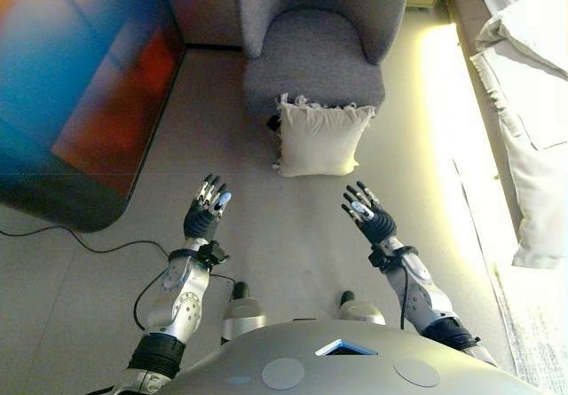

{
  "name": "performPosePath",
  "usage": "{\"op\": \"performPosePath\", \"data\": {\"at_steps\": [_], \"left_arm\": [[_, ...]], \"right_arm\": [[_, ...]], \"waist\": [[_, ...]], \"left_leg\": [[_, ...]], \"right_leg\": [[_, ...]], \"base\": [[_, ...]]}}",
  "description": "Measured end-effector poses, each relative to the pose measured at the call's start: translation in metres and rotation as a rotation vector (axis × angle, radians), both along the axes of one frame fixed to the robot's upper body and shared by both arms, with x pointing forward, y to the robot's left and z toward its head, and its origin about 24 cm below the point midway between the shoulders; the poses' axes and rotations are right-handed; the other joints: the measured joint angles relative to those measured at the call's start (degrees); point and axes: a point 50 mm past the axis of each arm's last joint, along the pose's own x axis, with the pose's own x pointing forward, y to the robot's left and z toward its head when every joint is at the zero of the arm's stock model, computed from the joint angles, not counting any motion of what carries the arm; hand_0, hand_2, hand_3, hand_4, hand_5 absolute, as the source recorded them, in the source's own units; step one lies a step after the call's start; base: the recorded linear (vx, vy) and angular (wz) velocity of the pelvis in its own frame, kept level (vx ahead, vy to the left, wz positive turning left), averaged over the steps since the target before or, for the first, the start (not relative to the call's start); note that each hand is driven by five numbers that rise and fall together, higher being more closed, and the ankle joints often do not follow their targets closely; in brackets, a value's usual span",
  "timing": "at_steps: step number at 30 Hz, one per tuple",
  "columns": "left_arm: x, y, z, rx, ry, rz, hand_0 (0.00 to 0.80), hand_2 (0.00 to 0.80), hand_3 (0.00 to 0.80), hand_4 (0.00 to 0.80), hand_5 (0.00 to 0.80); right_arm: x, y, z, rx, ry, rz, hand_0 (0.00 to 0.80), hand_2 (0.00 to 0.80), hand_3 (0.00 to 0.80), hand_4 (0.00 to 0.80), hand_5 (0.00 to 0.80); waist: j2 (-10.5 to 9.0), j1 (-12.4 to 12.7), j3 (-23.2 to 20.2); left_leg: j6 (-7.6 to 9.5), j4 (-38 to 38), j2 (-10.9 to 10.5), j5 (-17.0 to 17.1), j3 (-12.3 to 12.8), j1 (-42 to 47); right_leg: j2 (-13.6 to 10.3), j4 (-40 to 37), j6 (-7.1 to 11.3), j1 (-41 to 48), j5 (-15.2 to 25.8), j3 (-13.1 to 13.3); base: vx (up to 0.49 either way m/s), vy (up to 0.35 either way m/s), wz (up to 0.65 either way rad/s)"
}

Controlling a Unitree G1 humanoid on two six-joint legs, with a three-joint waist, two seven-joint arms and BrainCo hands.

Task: Pick up the cushion and take it to the sofa

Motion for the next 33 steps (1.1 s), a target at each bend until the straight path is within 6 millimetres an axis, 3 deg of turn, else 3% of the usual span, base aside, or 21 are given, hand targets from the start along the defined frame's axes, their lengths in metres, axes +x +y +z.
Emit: {"op": "performPosePath", "data": {"at_steps": [16, 28, 33], "left_arm": [[-0.001, 0.0, 0.0, 0.0, 0.002, 0.001, 0.0, 0.0, 0.0, 0.0, 0.0], [0.0, 0.0, 0.0, -0.003, 0.0, 0.0, 0.0, 0.0, 0.0, 0.0, 0.0], [0.0, -0.001, 0.0, -0.012, 0.002, 0.009, 0.0, 0.0, 0.0, 0.0, 0.0]], "right_arm": [[-0.008, -0.001, -0.005, -0.001, 0.027, -0.01, 0.0, 0.0, 0.0, 0.0, 0.0], [-0.015, -0.006, -0.008, -0.012, 0.049, -0.017, 0.0, 0.0, 0.0, 0.0, 0.0], [-0.016, -0.007, -0.008, -0.014, 0.054, 0.001, 0.0, 0.0, 0.0, 0.0, 0.0]], "waist": [[-0.01, 0.0, 0.0], [-0.01, -0.3, 0.0], [-1.29, 0.0, 1.0]], "left_leg": [[0.01, 0.0, 0.0, 0.0, 0.1, 0.6], [-0.03, 0.2, 0.2, -0.2, 1.0, 1.1], [1.56, 8.1, 0.1, -2.9, 1.0, -1.6]], "right_leg": [[0.0, 0.0, 0.18, 0.4, -0.1, 0.1], [0.2, 0.2, 0.22, 0.0, -0.1, 1.6], [0.0, 0.4, -0.49, 0.4, -0.6, 3.4]], "base": [[0.006, -0.007, 0.0], [0.023, -0.056, -0.06], [0.029, 0.044, -0.07]]}}
